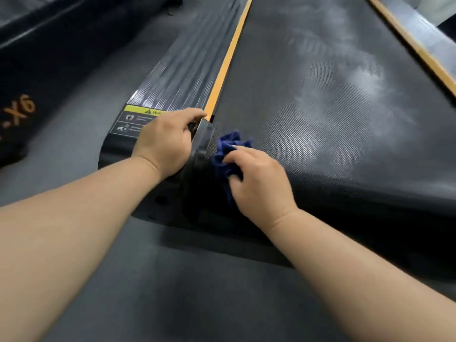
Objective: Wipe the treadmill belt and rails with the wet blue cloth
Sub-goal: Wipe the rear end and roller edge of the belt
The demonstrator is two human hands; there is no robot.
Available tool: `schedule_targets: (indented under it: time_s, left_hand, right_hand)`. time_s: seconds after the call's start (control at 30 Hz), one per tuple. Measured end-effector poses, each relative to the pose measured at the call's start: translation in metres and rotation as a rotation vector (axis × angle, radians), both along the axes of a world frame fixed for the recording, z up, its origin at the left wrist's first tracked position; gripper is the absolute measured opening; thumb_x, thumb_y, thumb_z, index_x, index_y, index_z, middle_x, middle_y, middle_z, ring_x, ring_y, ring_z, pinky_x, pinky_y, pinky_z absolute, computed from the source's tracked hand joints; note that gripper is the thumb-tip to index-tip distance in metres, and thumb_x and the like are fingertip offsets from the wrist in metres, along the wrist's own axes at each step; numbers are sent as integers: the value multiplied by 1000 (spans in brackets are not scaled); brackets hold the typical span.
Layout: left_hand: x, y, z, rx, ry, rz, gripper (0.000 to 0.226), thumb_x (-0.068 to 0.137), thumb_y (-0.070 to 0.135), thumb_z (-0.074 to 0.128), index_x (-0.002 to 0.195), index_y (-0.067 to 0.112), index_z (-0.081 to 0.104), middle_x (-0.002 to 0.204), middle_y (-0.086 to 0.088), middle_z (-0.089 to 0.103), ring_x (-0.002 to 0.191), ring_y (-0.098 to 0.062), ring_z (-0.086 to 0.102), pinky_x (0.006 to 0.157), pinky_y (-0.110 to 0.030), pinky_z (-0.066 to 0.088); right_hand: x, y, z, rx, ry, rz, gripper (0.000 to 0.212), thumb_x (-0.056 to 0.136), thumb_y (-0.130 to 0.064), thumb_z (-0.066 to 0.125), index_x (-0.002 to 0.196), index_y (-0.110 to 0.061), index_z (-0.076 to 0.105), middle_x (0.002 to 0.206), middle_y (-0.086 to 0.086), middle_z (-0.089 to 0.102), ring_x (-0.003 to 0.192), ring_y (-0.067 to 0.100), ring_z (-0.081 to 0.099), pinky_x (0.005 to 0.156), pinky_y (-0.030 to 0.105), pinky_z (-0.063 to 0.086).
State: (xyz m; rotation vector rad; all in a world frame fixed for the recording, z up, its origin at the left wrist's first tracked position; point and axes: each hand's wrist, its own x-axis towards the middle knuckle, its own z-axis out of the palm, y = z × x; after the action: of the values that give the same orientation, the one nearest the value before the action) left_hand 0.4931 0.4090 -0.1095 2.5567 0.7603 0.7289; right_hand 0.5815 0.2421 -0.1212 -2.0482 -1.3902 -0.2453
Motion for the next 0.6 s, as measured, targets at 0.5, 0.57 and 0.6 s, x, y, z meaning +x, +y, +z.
schedule_targets:
  time_s: [0.5, 0.57, 0.6]
  left_hand:
    - [56, -54, 8, -9, 74, -271, 56, 75, 15, 31, 120, 24, 63, 124, 1, 64, 115, -22, 55, 96, -34, 43]
    - [72, -69, 3, -31, 117, -314, 56, 75, 18, 31, 120, 24, 64, 124, 2, 64, 117, -21, 55, 98, -32, 41]
    - [80, -77, 2, -42, 127, -335, 55, 75, 19, 32, 119, 25, 64, 123, 3, 64, 116, -20, 55, 99, -30, 40]
  right_hand:
    - [40, -71, -4, -71, 20, -24, 30, 59, 10, 55, 80, -10, 63, 90, 4, 63, 83, 29, 53, 76, 22, 36]
    - [56, -100, -3, -118, -10, -56, 29, 59, 7, 55, 80, -10, 64, 91, 3, 64, 82, 28, 53, 77, 23, 38]
    - [65, -111, -1, -142, -20, -78, 29, 60, 7, 54, 81, -11, 65, 91, 3, 64, 81, 28, 53, 77, 23, 39]
